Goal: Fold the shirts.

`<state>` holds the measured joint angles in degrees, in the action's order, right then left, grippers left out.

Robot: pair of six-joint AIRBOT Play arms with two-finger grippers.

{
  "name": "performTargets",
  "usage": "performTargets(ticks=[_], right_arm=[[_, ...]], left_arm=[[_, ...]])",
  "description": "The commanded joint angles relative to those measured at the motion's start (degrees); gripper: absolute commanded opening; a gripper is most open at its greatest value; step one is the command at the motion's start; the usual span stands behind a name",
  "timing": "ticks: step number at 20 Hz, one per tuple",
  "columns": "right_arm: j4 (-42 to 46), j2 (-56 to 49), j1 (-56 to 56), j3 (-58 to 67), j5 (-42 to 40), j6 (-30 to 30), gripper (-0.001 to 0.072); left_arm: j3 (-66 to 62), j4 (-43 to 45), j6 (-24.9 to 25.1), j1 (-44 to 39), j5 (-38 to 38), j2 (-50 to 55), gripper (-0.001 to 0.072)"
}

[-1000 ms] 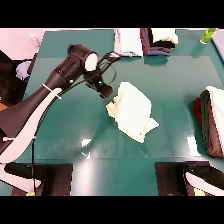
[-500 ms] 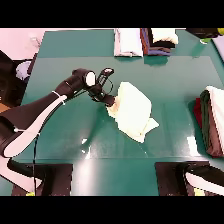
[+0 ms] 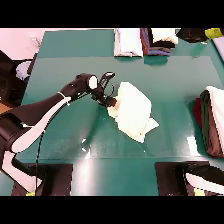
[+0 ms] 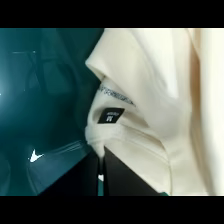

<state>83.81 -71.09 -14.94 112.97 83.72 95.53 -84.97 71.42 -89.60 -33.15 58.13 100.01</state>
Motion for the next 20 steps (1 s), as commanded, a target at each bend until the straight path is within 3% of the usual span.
performTargets(ticks=[1,8,9,10,11,15,20], right_arm=[[3.1,0.8,0.0,-2.5,4.6,0.0,0.0028],[4.1,13.9,5.7,-43.8,0.2,1.8,0.003],[2.8,15.0,6.1,-49.8,-1.3,1.9,0.0115],[0.3,15.6,6.8,-55.7,-3.5,2.0,0.0436],[-3.5,15.6,7.0,-60.5,-6.0,2.0,0.0527],[-15.9,11.3,7.0,-70.4,-17.4,2.0,0.0527],[-19.8,2.7,4.3,-70.7,-22.5,2.0,0.0527]], left_arm=[[-3.1,2.8,1.7,0.9,3.4,0.0,0.0022],[-8.5,7.6,3.1,5.4,11.5,-1.5,0.0022],[-8.5,7.6,3.1,5.4,11.8,-1.5,0.0023],[-8.5,7.5,3.1,5.4,11.8,-1.5,0.0022],[-8.5,7.5,3.1,5.4,11.8,-1.5,0.0022],[-8.5,7.5,3.1,5.4,12.4,-1.5,0.0022],[-8.5,7.7,3.1,5.4,14.9,-1.5,0.0022]])
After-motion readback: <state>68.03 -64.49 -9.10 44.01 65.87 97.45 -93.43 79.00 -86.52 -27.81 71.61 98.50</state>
